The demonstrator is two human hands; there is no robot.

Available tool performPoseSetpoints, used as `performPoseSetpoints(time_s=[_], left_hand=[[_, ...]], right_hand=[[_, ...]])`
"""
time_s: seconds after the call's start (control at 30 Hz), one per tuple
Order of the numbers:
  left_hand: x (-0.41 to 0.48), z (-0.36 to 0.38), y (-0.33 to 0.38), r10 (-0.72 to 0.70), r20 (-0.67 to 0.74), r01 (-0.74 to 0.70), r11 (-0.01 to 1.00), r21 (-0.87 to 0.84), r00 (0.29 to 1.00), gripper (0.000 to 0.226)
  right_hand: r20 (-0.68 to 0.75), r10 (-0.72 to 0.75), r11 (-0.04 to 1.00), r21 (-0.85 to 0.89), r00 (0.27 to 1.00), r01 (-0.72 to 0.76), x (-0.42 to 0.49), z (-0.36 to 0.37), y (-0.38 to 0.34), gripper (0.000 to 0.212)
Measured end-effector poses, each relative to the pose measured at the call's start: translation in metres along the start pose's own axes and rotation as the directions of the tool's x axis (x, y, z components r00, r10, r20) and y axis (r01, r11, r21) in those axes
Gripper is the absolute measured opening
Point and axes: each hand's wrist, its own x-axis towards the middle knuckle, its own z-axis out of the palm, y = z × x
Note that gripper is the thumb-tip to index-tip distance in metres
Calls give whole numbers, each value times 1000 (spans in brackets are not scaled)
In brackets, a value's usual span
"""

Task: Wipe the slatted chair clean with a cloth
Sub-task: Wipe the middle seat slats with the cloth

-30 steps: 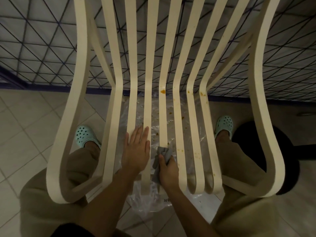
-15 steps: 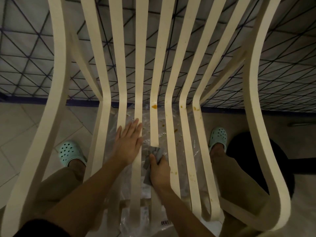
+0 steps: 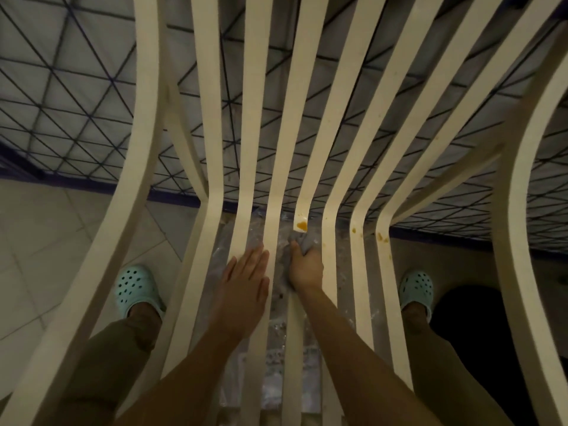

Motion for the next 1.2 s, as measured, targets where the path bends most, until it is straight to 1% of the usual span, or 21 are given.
performPoseSetpoints(time_s=[0.1,0.17,0.27,0.43,0.6,0.63,0.73,0.8,0.9,1.0,1.1,1.17,1.2], left_hand=[[-1,1,0,2,5,-2,1000,5,1000,55],[-1,1,0,0,5,0,1000,7,1000,55],[-1,-1,0,0,14,0,1000,15,1000,54],[-1,-1,-3,-10,26,9,1000,15,1000,54],[-1,-5,0,1,20,0,1000,-12,1000,56],[-1,-6,1,0,21,0,1000,-15,1000,56],[0,-6,1,3,19,-3,1000,-14,1000,57],[0,-5,1,2,24,-3,1000,10,1000,57],[0,-6,2,-4,36,3,1000,13,999,56],[1,-7,3,-2,38,2,1000,4,999,57],[0,-7,3,-3,42,3,1000,2,999,56],[0,-7,3,0,35,0,1000,3,999,57],[0,-7,3,3,34,-3,1000,6,999,57]], right_hand=[[-11,-11,1000,29,1000,11,25,1,-15,25],[-24,4,997,82,1000,-2,41,3,-22,33],[-37,-21,992,123,999,26,51,10,-25,42],[-12,-33,989,144,999,35,50,7,-28,39],[13,8,990,143,1000,-9,28,2,-22,43],[15,12,991,134,1000,-14,24,3,-16,42],[23,19,993,112,1000,-21,-4,-2,-1,27],[16,19,996,83,1000,-20,-25,-4,14,27],[11,20,996,91,1000,-21,-57,-7,35,23],[9,68,996,60,998,-68,-89,-8,57,24],[-25,104,994,32,994,-103,-122,-8,83,18],[-30,183,983,29,983,-182,-144,-9,96,10],[-10,223,973,67,975,-222,-155,-9,104,12]])
